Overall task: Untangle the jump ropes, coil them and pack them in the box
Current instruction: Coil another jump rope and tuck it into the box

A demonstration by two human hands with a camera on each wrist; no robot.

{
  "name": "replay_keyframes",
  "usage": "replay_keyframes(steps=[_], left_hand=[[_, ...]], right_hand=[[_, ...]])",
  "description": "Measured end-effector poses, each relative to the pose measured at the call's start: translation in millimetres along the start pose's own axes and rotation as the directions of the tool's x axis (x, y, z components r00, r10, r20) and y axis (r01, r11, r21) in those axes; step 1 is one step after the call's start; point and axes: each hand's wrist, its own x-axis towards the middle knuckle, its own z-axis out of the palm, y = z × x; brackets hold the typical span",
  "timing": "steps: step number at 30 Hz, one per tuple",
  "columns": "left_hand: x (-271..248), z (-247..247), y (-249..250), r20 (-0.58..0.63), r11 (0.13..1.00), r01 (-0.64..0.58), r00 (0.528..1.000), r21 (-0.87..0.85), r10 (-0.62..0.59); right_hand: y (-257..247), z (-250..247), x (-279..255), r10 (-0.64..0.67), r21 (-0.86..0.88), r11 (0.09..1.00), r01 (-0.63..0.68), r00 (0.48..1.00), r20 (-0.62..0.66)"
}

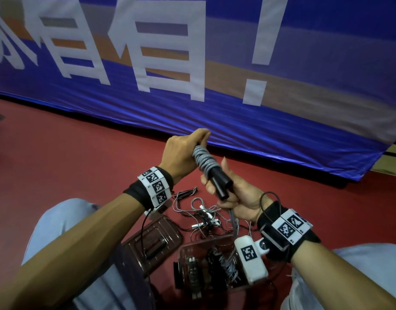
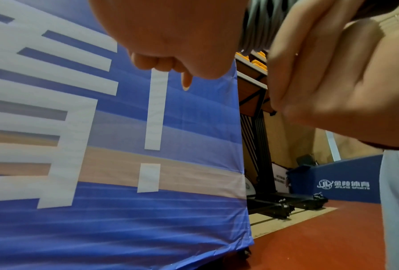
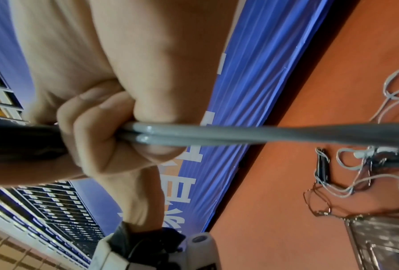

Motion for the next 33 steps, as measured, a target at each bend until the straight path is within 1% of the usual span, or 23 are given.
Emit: replay_keyframes(steps=[2,3,6,8,11,13,15,17,18,20,21,22,23,24,25,26,28,30,31,32,33], left_hand=[[1.2,0.4,3.7,0.11,0.995,0.097,0.989,-0.002,-0.097],[1.3,1.5,4.7,0.155,0.994,0.107,0.982,-0.016,-0.103],[1.1,4.2,4.7,0.255,0.994,0.045,0.967,-0.104,-0.017],[1.8,5.3,1.5,0.296,0.983,0.032,0.955,-0.179,0.023],[3.6,4.3,-0.4,0.322,0.964,0.027,0.945,-0.266,0.062],[4.0,1.0,3.9,0.342,0.952,0.022,0.936,-0.304,0.087],[4.6,-1.6,7.5,0.35,0.953,0.048,0.935,-0.299,0.063],[5.1,-1.9,8.3,0.368,0.96,0.083,0.929,-0.267,0.022],[4.8,-1.7,8.2,0.385,0.964,0.105,0.923,-0.245,-0.003],[3.9,0.1,9.0,0.431,0.966,0.179,0.899,-0.187,-0.084],[3.1,1.9,9.9,0.458,0.963,0.231,0.877,-0.141,-0.143],[2.2,3.8,11.5,0.489,0.954,0.287,0.846,-0.084,-0.212],[1.3,5.9,13.7,0.525,0.938,0.347,0.801,-0.019,-0.286],[-0.3,8.8,15.4,0.562,0.917,0.395,0.747,0.054,-0.355],[-2.4,12.0,16.7,0.586,0.897,0.423,0.698,0.126,-0.411],[-5.1,15.2,17.4,0.593,0.881,0.432,0.663,0.196,-0.457],[-11.1,20.9,18.0,0.586,0.858,0.403,0.627,0.32,-0.513],[-16.1,24.9,17.6,0.616,0.845,0.341,0.58,0.411,-0.533],[-18.7,26.7,17.8,0.639,0.841,0.307,0.55,0.445,-0.538],[-21.5,28.6,18.0,0.66,0.837,0.275,0.519,0.472,-0.543],[-24.4,30.2,18.4,0.678,0.833,0.244,0.489,0.497,-0.548]], right_hand=[[-1.0,4.1,-0.3,-0.028,0.089,0.995,0.032,0.999,-0.043],[-1.5,6.7,-0.5,-0.036,0.112,0.993,0.044,0.997,-0.07],[-1.6,13.2,-1.9,-0.047,0.165,0.984,0.072,0.987,-0.156],[-2.0,13.3,-3.5,-0.046,0.197,0.977,0.085,0.98,-0.192],[-3.8,8.8,-7.0,-0.04,0.263,0.961,0.088,0.982,-0.182],[-4.5,4.4,-8.4,-0.04,0.296,0.952,0.079,0.99,-0.135],[-4.1,1.1,-9.1,-0.053,0.322,0.943,0.079,0.995,-0.087],[-4.1,-0.3,-9.4,-0.057,0.335,0.939,0.082,0.995,-0.084],[-4.5,0.7,-9.3,-0.057,0.334,0.938,0.088,0.993,-0.102],[-7.5,5.3,-7.2,-0.038,0.377,0.92,0.107,0.982,-0.184],[-8.9,6.2,-4.8,-0.025,0.412,0.903,0.122,0.972,-0.233],[-10.2,5.9,-1.7,-0.021,0.435,0.888,0.145,0.96,-0.278],[-10.0,3.6,1.5,-0.019,0.445,0.879,0.17,0.946,-0.324],[-8.5,0.7,4.7,-0.011,0.445,0.876,0.184,0.932,-0.363],[-5.4,-3.4,8.3,0.008,0.438,0.88,0.183,0.917,-0.398],[-2.0,-8.1,11.7,0.038,0.422,0.891,0.167,0.899,-0.436],[4.0,-15.4,16.4,0.108,0.362,0.926,0.108,0.844,-0.526],[6.4,-17.7,18.3,0.172,0.277,0.961,0.002,0.782,-0.599],[7.0,-18.7,18.0,0.192,0.209,0.975,-0.074,0.754,-0.628],[6.8,-19.0,17.3,0.192,0.107,0.981,-0.162,0.729,-0.657],[6.3,-19.5,15.5,0.17,-0.031,0.964,-0.262,0.707,-0.686]])
